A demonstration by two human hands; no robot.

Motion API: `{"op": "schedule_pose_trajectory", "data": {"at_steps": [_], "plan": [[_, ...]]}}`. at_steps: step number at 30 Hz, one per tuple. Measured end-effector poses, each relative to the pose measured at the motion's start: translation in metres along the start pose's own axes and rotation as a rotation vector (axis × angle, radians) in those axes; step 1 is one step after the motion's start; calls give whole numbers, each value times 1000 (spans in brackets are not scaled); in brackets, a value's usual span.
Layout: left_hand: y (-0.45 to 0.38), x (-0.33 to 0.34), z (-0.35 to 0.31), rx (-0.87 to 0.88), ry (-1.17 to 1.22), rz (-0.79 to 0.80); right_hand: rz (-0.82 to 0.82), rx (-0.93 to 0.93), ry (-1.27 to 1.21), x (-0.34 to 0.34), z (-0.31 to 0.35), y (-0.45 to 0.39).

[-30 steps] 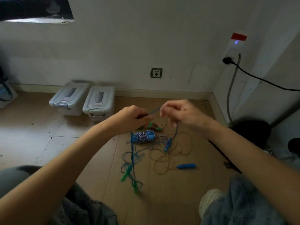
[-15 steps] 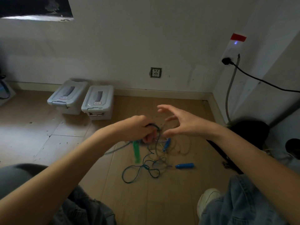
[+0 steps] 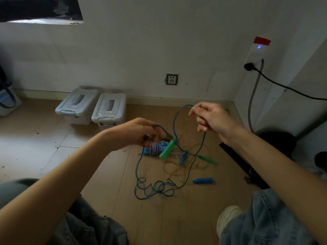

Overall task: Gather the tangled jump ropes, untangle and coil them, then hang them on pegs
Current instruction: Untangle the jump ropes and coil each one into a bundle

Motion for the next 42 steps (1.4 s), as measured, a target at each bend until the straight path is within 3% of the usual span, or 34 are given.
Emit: {"op": "schedule_pose_trajectory", "data": {"at_steps": [3,8,12,17,19,21,23,25,26,27,29,30,32,39,42], "plan": [[-2,-20,-7,-64,319,-111,-151,83,109,-12,-17,-5],[0,-40,15,-231,341,-335,-276,217,19,-29,-26,-8],[6,-22,3,-189,412,-265,-4,432,-171,-4,-32,5],[16,36,-24,-22,50,-12,355,644,-310,45,-39,33],[22,57,-25,-12,15,116,391,614,-292,51,-37,34],[24,64,-20,51,-208,189,326,498,-172,47,-36,27],[14,46,-19,238,-623,56,233,427,-119,40,-36,20],[5,16,-24,374,-819,-223,276,378,-83,40,-32,20],[4,7,-25,422,-766,-295,366,346,-37,42,-29,24],[2,5,-24,451,-640,-251,475,318,6,46,-27,29],[5,16,-21,384,-290,5,634,264,53,49,-20,37],[8,25,-19,337,-172,113,651,232,59,48,-15,37],[10,35,-14,260,-54,185,620,179,32,39,-7,33],[-1,6,8,254,-574,-28,391,211,23,-5,-14,8],[1,0,3,291,-507,-72,538,159,361,-6,-23,13]]}}
Point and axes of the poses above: each hand's wrist, its own y-axis away from the middle knuckle, its own x-axis out of the palm, z = x × y, the point moved 6 cm from there along -y, towards the middle knuckle, and after that the axes turned 14 degrees about -z, right-handed, at the moved point
